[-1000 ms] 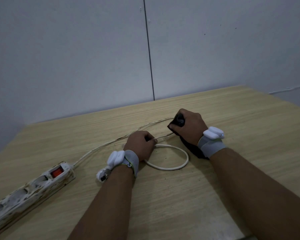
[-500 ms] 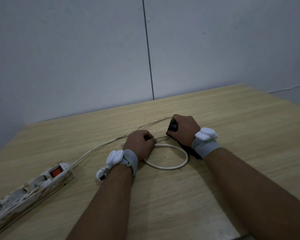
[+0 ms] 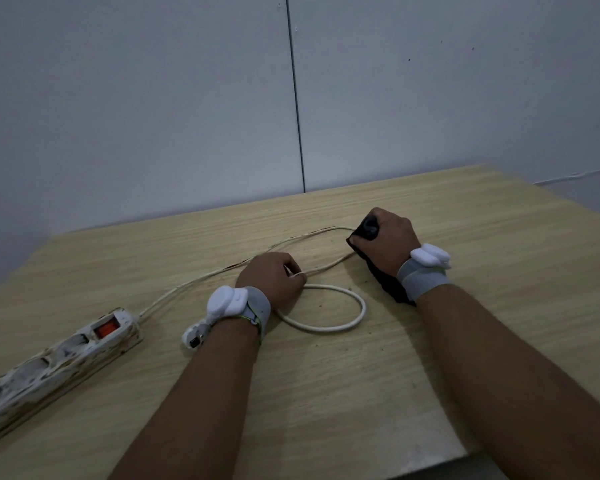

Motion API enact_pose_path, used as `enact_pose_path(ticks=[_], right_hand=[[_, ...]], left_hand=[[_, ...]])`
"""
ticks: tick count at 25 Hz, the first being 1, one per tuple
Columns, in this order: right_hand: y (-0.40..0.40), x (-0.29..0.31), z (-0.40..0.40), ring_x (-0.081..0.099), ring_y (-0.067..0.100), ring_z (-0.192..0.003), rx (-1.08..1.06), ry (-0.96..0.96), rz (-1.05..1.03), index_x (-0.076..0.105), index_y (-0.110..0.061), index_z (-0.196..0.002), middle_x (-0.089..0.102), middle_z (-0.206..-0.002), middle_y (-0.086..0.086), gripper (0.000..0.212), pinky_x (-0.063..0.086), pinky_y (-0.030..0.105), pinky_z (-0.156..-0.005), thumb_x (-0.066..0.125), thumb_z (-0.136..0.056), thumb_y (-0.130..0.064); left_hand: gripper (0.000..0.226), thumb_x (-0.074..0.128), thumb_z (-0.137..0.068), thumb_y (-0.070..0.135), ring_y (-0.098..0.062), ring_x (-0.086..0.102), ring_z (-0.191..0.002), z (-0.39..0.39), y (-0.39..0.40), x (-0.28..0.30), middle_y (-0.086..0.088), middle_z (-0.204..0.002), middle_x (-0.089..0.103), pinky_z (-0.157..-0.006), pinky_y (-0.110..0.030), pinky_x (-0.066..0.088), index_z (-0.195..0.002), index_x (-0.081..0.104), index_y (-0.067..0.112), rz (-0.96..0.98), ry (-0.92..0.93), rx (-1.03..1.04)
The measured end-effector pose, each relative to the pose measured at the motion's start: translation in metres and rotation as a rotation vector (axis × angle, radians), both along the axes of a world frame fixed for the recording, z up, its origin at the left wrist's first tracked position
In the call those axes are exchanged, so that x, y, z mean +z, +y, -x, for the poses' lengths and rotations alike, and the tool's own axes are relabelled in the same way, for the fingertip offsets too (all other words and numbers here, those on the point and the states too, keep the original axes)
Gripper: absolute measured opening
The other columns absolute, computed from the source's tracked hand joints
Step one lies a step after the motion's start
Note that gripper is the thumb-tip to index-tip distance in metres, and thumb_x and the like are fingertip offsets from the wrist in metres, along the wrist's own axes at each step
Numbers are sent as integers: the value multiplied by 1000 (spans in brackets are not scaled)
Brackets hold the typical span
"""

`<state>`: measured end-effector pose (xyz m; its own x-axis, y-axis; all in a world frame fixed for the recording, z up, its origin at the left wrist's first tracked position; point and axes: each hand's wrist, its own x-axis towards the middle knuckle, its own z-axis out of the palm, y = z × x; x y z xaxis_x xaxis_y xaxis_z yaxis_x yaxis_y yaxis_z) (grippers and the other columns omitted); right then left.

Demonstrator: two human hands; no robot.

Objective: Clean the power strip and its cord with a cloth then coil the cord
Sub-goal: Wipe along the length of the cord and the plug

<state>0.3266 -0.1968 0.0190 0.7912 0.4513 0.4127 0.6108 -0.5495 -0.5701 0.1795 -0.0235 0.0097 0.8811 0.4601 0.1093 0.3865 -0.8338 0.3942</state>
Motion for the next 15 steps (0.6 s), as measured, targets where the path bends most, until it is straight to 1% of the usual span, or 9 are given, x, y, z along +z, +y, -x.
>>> enact_pose_path(ticks=[2,4,6,8,11,15], right_hand=[[-1,0,-1,59,31,-92,2,8,-5,61,-14,-91,67,-94,11,25,35,23,-70,72,-77,-31],[0,1,-2,59,31,-93,8,22,0,61,-14,-92,67,-95,11,26,35,23,-71,72,-77,-32],[-1,1,-4,59,31,-94,8,38,10,61,-14,-93,66,-97,11,28,37,24,-72,73,-77,-33],[-2,1,-4,59,31,-95,5,43,14,60,-15,-92,66,-97,10,27,37,24,-73,73,-77,-33],[-4,3,-4,59,30,-90,5,54,-22,58,-17,-87,64,-90,9,23,37,25,-71,73,-77,-32],[-11,4,-9,56,26,-79,-40,46,-100,56,-17,-80,56,-77,2,21,36,26,-67,73,-76,-29]], left_hand=[[21,66,-82,43,-14,57,-84,-3,1,3,9,-87,60,-72,-23,42,-97,68,29,9,25,-5],[25,67,-83,44,-15,58,-84,-7,0,9,7,-92,62,-75,-24,46,-101,68,27,43,52,-23],[26,66,-84,45,-15,58,-83,-17,-6,14,5,-96,64,-75,-23,44,-101,69,25,64,77,-50],[26,66,-85,44,-17,60,-87,-30,-15,18,2,-101,67,-75,-23,43,-100,71,23,89,83,-81],[26,68,-85,39,-20,63,-93,-51,-31,21,-1,-107,69,-74,-24,44,-103,71,20,104,114,-127],[25,67,-83,29,-19,63,-92,-64,-39,17,-1,-108,69,-72,-23,43,-106,71,20,73,126,-93]])
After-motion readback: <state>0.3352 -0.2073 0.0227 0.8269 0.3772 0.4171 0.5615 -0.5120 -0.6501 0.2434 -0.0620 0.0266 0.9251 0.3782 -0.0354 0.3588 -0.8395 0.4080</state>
